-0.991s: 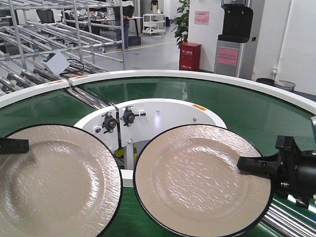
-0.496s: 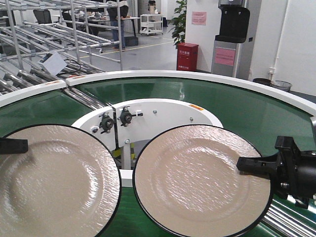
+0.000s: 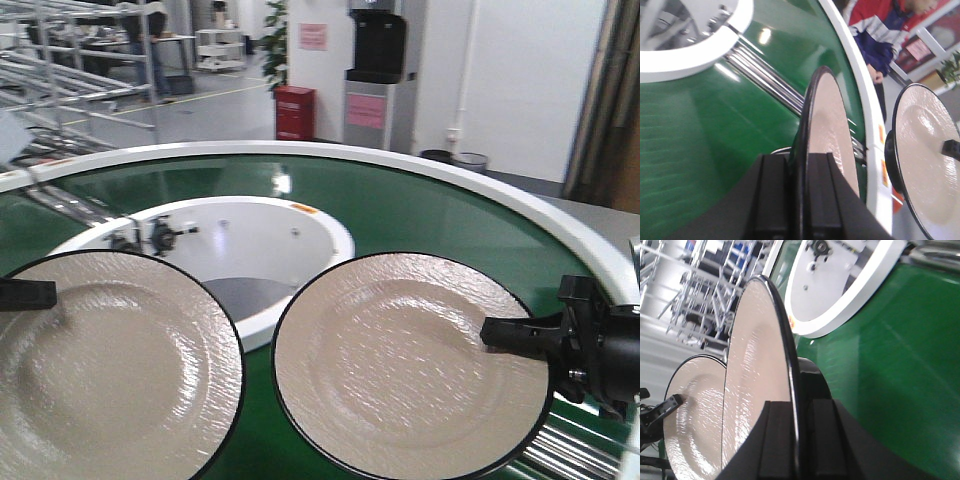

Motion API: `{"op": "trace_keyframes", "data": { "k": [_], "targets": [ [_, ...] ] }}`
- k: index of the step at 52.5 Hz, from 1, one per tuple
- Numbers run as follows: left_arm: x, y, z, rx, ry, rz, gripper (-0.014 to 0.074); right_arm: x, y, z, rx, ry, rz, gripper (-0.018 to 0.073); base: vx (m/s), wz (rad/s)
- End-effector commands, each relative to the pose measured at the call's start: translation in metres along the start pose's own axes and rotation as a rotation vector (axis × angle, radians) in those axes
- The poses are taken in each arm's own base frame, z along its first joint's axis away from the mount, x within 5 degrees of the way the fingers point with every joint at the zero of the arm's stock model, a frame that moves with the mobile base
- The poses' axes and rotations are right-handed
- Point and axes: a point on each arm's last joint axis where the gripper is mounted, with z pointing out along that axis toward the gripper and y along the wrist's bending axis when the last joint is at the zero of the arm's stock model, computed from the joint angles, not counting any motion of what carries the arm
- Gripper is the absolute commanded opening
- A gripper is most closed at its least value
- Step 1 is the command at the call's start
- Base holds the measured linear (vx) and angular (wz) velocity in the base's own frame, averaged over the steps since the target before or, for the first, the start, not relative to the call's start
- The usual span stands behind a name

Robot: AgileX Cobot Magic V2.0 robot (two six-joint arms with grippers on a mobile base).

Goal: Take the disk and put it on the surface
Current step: 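Hold both plates raised while the base drives to the steel table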

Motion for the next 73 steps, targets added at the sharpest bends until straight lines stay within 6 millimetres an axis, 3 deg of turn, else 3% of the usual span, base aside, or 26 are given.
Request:
{"op": "trace_keyframes", "data": {
  "k": [1, 73],
  "targets": [
    [-0.0108, -0.029, -0.0108, 0.122, -0.104, -0.017, -0.0008, -0.0082, 0.0288, -0.0094, -0.134, -0.066, 0.009, -0.0009, -0.13, -0.51],
    [-0.0105, -0.0289, -0.0106, 0.124, -0.1, -0.017, -0.0008, -0.0084, 0.0288, -0.0094, -0.133, -0.067, 0.009, -0.0009, -0.14, -0.55]
  ]
}}
